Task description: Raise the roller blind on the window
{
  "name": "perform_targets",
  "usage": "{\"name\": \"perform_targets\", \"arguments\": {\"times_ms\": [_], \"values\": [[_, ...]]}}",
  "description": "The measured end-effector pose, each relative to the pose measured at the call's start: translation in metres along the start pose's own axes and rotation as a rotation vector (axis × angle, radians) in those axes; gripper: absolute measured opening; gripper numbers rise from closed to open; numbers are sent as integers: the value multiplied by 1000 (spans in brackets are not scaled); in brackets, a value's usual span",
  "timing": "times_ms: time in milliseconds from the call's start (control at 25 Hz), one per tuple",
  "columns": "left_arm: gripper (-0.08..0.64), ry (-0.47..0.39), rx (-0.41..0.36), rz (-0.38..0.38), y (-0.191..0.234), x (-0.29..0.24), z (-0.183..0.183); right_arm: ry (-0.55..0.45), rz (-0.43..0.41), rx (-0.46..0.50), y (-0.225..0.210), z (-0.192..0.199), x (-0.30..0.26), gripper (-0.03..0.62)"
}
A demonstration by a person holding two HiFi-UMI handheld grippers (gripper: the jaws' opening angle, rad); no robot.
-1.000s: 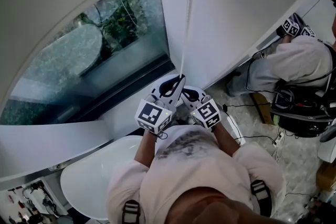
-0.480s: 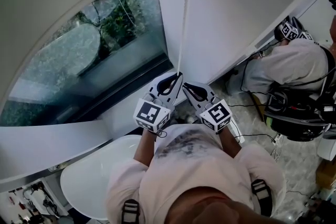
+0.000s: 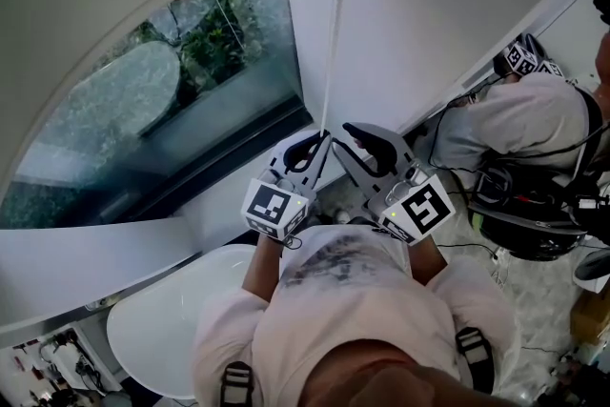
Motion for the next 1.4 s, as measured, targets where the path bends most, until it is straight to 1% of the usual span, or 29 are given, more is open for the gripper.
{"name": "perform_targets", "arguments": {"times_ms": [200, 400, 520, 560, 680, 760, 840, 1040, 1200, 1400], "values": [[15, -7, 1, 3, 2, -3, 6, -86, -9, 52, -4, -39, -10, 147], [15, -15, 6, 16, -5, -2, 3, -118, -11, 82, -6, -74, -15, 149], [15, -19, 6, 20, -9, 0, 1, -126, -8, 87, -6, -87, -13, 149], [15, -21, 6, 20, -9, -1, 1, -132, -7, 87, -7, -90, -12, 145], [15, -22, 4, 21, -7, -5, 2, -140, -3, 90, -14, -98, -10, 96], [15, -21, 3, 23, -5, -7, 2, -125, -7, 88, -17, -99, -13, 72], [15, -20, 3, 25, -5, -7, 2, -112, -10, 76, -16, -100, -13, 64], [15, -23, -4, 31, -8, -4, -1, -124, 11, 53, -9, -102, -7, 61], [14, 12, 8, 33, -6, -11, 17, -97, 36, 65, -6, -83, -12, 61], [15, 55, 28, 32, -7, -17, 35, -82, 43, 63, -6, -62, -14, 61]]}}
Point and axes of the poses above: the fingertips, and each gripper's own axes: x backward along the fingers, y to its left, z out of its underside, the point moved 9 cm from there along x, backward along the fingers, and after that the axes turned 12 degrees about y, right-handed, at the moved point
